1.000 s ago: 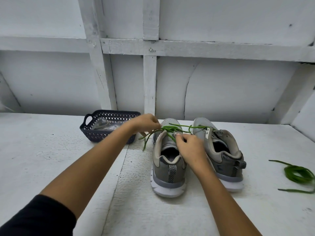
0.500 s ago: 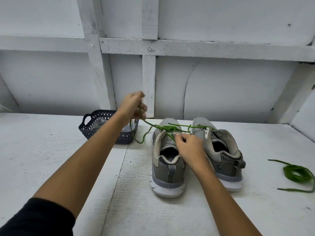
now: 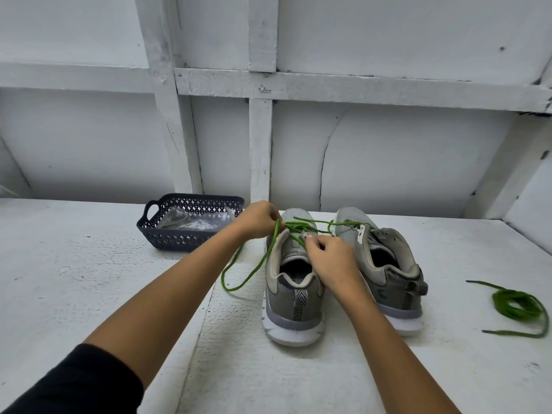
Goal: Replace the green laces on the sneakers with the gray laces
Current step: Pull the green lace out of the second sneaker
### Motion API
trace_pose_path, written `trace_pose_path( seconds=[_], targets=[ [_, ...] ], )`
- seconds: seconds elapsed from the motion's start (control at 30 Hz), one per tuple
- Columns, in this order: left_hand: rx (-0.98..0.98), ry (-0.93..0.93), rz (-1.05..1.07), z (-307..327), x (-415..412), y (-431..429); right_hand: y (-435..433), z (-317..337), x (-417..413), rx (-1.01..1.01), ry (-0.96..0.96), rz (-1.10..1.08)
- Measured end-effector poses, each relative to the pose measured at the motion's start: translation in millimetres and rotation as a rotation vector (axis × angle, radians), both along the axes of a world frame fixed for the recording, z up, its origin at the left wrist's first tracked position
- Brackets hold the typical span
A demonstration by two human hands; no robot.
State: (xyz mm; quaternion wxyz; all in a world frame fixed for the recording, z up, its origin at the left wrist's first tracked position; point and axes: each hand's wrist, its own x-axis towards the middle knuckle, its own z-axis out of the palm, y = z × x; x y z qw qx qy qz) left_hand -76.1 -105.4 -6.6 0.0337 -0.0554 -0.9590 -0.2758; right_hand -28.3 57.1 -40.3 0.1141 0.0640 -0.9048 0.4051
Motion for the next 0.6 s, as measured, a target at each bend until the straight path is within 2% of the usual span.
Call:
trace_pose_path(
  seconds=[0.17, 0.27, 0.33, 0.43, 0.5, 0.6],
  targets=[
    [0.200, 0.185, 0.161, 9, -2, -15, 5, 6, -3, 0.025, -0.035, 0.041],
    [0.262, 0.319, 0.247, 19, -1, -28, 10, 17, -7, 0.107, -0.115, 0.099],
    [0.222, 0.335, 0.214, 28, 3, -36, 14, 25, -13, 0.157, -0.169, 0.134],
    [-0.098, 0.149, -0.013, 39, 12, -46, 20, 42, -27, 0.160, -0.135, 0.114],
    [-0.353, -0.062, -0.146, 42, 22, -46, 22, 52, -39, 0.304, -0.082, 0.093],
    [-0.685, -0.310, -0.198, 41, 34, -36, 17, 56, -65, 0.490, -0.103, 0.108]
  ],
)
